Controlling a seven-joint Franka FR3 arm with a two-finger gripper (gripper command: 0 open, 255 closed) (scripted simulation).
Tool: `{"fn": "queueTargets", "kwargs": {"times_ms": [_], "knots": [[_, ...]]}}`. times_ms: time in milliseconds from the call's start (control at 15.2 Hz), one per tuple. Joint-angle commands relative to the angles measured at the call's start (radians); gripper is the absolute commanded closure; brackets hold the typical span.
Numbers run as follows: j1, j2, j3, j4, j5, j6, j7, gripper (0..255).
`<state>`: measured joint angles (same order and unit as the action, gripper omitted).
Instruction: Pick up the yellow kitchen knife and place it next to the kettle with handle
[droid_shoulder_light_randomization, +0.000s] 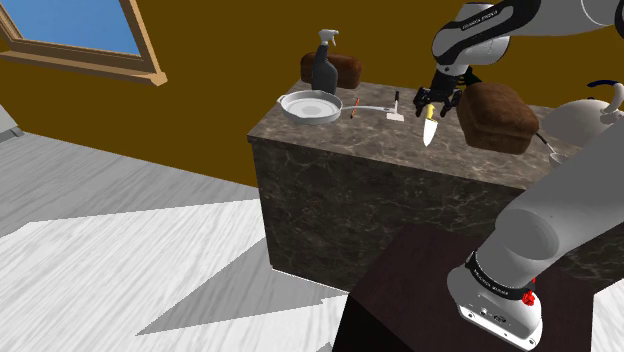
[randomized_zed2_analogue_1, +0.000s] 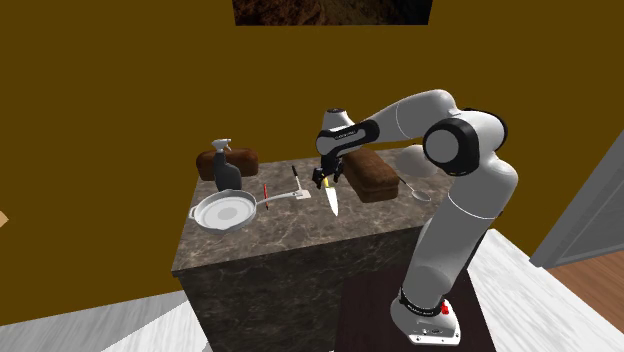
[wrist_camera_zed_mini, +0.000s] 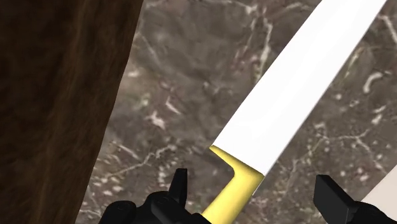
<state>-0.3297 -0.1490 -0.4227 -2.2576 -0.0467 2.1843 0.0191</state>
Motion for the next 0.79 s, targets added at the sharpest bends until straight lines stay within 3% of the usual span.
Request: {"fn": "queueTargets", "kwargs": {"times_ms": [0,726], "knots": [[0.0,0.0,0.0,0.0,0.0,0.0,0.0,255],[0.0,-0.011,0.002,0.017,-0.005,-0.027,0.004,255]]}}
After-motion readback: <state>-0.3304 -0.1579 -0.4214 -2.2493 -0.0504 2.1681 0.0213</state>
